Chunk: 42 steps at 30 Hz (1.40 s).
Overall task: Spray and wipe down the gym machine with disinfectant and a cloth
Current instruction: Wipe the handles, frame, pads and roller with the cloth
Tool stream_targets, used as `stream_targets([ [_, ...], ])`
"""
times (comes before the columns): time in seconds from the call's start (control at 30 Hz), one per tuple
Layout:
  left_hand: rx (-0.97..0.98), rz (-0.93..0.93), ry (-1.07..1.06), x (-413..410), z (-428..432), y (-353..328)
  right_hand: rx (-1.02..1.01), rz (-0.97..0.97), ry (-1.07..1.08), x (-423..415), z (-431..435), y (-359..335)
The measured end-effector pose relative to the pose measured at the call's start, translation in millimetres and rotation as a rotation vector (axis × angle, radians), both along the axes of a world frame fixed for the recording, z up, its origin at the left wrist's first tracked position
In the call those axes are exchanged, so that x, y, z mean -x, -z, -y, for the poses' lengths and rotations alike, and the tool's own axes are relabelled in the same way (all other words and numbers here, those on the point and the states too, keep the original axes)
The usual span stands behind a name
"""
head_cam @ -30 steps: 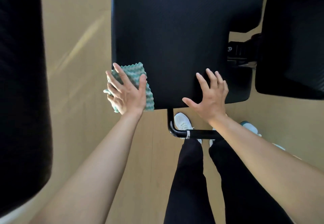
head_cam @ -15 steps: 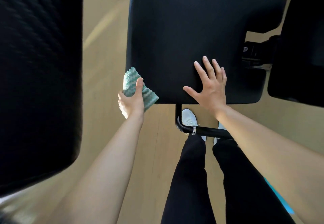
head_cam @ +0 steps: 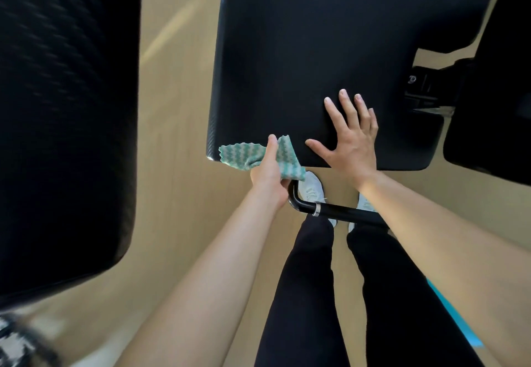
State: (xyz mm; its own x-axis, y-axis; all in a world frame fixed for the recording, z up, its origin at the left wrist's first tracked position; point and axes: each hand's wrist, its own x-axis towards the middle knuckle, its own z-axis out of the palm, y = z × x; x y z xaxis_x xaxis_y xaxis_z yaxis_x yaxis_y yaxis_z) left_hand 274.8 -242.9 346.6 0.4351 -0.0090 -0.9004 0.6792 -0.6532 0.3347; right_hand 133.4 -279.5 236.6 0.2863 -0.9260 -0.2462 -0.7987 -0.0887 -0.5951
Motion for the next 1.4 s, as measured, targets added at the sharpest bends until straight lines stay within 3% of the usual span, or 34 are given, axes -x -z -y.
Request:
stream_targets([
  [0.1, 0.134, -0.117, 0.029, -18, -15, -11, -0.006, 0.003, -0.021, 3, 0, 0],
  [0.2, 0.196, -0.088, 0.034, -26, -22, -15, -0.013, 0.004, -0.038, 5, 1, -1],
  [0.33, -0.012, 0.194, 0.114, -12, -13, 5, -0.007, 0.002, -0.067, 9, 3, 0],
  [0.43, -0.134, 0.287, 0.127, 7, -12, 26, 0.068, -0.005, -0.132, 22, 6, 6],
  [0.6, -0.135, 0.167, 0.094, 41, -13, 45, 0.159, -0.017, -0.199, 56, 14, 16],
  [0.8, -0.056, -0.072, -0.002, 66, -2, 48, 0.111, -0.031, -0.152, 75, 9, 20],
  [0.9, -0.056, -0.033, -0.049, 58, -5, 42, 0.067, -0.04, -0.14, 72, 9, 17],
  [1.07, -0.02, 0.21, -0.143, 14, -13, 20, 0.036, -0.044, -0.138, 69, 6, 17],
  [1.17, -0.056, 0.31, -0.093, 7, -16, 22, 0.013, -0.053, -0.131, 68, 3, 18],
  [1.23, -0.049, 0.309, -0.039, 23, -16, 31, 0.002, -0.052, -0.127, 67, 2, 18],
  [1.4, -0.099, 0.11, 0.083, 76, -9, 44, -0.023, -0.05, -0.123, 68, 4, 17],
])
